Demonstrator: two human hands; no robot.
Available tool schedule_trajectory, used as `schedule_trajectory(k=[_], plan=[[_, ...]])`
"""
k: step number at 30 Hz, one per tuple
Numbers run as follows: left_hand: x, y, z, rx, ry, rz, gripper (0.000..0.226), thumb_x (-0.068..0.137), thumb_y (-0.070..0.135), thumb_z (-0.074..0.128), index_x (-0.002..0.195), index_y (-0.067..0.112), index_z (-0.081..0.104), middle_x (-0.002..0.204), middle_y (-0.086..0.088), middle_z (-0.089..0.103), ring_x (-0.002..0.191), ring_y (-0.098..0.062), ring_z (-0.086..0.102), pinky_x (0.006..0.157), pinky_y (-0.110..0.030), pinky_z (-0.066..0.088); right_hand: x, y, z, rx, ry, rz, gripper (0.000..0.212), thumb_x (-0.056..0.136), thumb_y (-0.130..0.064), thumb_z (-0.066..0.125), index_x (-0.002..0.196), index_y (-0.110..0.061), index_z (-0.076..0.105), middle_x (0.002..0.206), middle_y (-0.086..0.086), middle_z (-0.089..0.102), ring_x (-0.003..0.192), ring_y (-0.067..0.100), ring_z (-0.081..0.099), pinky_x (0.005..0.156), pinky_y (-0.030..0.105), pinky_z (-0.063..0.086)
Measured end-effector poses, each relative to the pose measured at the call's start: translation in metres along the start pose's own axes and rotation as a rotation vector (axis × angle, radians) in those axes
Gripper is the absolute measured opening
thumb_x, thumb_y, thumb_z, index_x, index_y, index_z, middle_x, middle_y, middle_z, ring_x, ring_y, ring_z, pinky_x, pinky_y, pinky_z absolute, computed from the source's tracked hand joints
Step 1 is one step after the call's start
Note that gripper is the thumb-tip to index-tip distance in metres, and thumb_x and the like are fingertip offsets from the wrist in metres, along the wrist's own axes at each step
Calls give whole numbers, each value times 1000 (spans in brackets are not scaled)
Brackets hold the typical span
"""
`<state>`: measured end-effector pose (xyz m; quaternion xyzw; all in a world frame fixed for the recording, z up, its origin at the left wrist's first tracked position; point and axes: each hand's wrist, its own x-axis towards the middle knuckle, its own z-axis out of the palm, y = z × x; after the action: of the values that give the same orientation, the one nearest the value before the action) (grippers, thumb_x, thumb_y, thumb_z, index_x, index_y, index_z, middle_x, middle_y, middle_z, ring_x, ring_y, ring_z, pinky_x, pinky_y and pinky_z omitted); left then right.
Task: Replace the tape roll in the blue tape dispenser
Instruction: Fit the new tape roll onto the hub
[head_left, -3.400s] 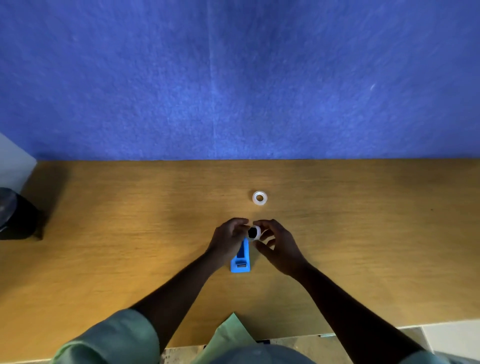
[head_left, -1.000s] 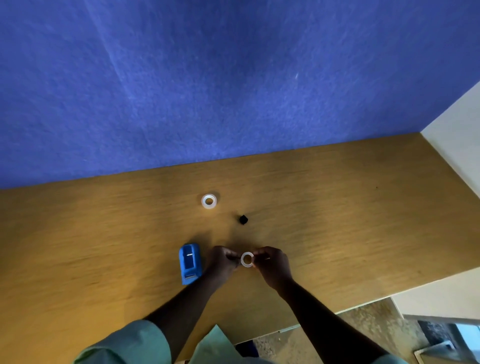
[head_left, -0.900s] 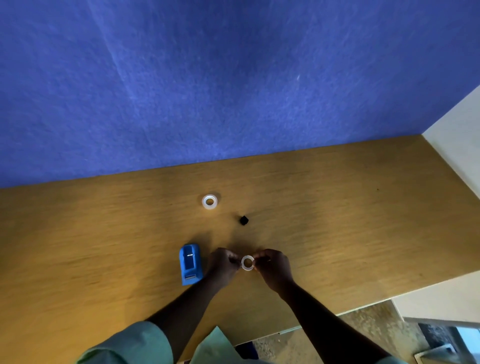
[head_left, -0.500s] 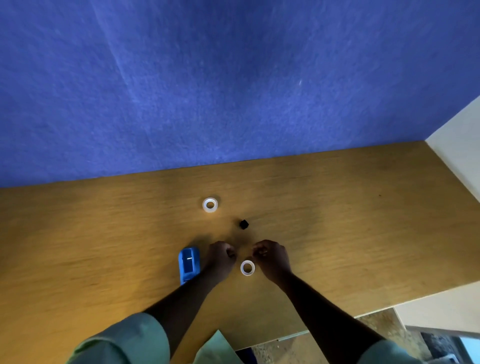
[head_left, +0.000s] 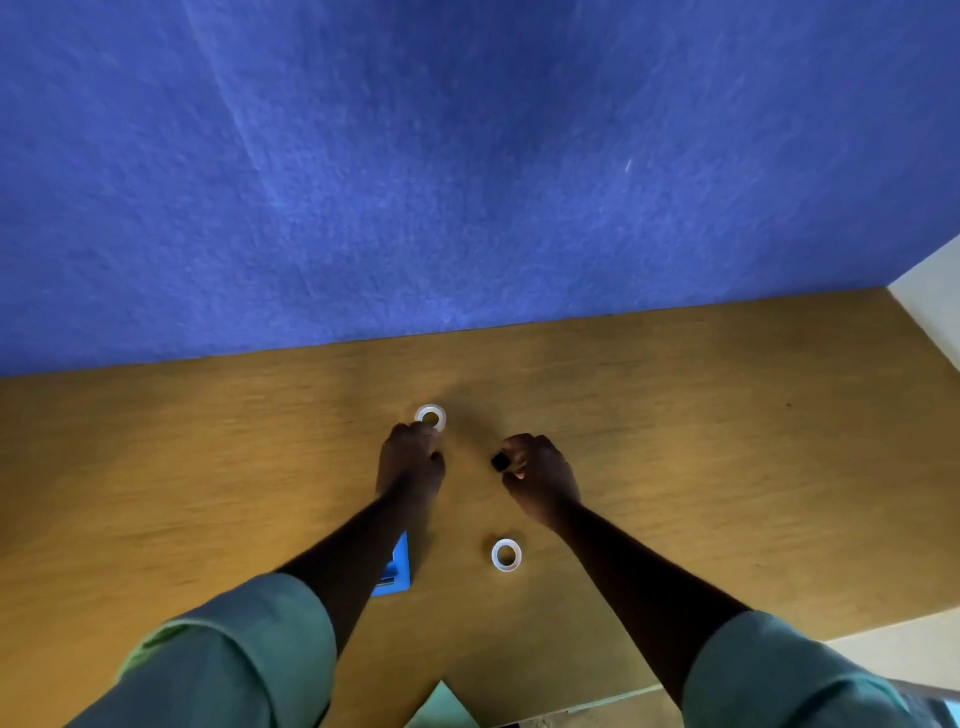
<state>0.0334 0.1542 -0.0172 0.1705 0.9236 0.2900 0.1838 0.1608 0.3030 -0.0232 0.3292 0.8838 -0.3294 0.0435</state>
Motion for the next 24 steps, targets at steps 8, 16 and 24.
schedule_trajectory(k=[8,16,24], plan=[[35,1,-8,127,-107,59,83,81,7,71,153,25,33,156,0,29,134,-31,40,103,-40,49,8,-3,11,-133,-52,-55,51,91,-23,73,138,-35,58,135,2,57,107,20,71,94,38,59],[53,-10,-2,298,-154,253,57,87,5,64,137,28,55,145,6,48,122,-28,46,97,-43,52,13,-12,20,-184,13,-3,31,97,-28,62,127,-33,67,130,3,58,104,28,69,86,35,58],[41,-18,-13,112,-117,186,51,85,9,70,134,20,59,136,-4,57,123,-25,54,103,-36,50,8,-10,23,-50,66,6,33,94,-25,68,126,-24,68,125,2,65,100,21,72,89,36,58]])
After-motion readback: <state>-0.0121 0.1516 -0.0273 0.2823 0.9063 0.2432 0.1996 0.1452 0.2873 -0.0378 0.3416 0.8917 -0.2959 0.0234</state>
